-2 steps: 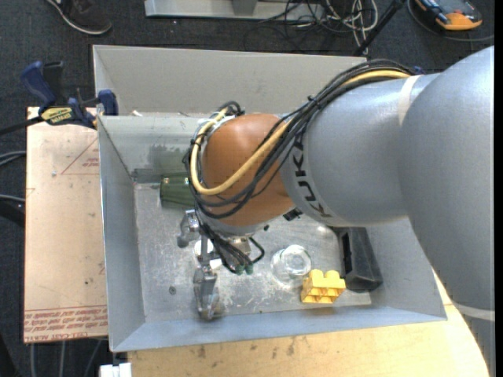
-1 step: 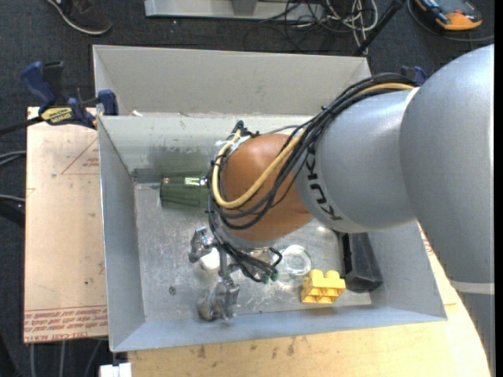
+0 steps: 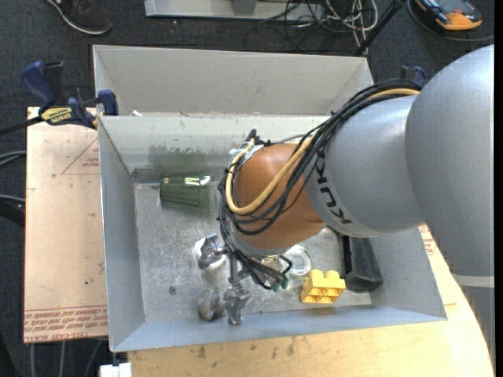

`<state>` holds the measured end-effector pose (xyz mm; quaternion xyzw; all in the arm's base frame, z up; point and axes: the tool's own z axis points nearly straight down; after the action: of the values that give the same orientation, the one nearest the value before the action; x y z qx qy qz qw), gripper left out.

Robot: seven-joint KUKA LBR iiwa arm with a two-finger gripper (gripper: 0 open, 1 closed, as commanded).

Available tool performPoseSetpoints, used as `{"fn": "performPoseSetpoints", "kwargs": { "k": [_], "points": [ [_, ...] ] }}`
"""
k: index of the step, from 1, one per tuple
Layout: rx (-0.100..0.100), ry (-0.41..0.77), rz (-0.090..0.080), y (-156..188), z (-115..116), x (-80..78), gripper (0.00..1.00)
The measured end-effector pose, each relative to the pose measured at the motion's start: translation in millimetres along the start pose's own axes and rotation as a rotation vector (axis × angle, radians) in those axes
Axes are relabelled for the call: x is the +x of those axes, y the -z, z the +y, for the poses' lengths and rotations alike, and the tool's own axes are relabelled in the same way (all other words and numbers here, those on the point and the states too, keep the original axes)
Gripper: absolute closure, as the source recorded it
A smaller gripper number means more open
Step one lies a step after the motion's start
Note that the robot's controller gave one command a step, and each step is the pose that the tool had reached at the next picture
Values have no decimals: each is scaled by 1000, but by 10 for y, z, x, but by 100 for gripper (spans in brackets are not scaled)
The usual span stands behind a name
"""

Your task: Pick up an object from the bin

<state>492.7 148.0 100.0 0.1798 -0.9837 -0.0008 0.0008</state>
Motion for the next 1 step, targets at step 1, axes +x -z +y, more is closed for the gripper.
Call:
{"fn": "performPoseSetpoints", "kwargs": {
  "k": [1],
  "points": [
    [2, 355, -16, -262, 64, 21, 100]
  ]
}}
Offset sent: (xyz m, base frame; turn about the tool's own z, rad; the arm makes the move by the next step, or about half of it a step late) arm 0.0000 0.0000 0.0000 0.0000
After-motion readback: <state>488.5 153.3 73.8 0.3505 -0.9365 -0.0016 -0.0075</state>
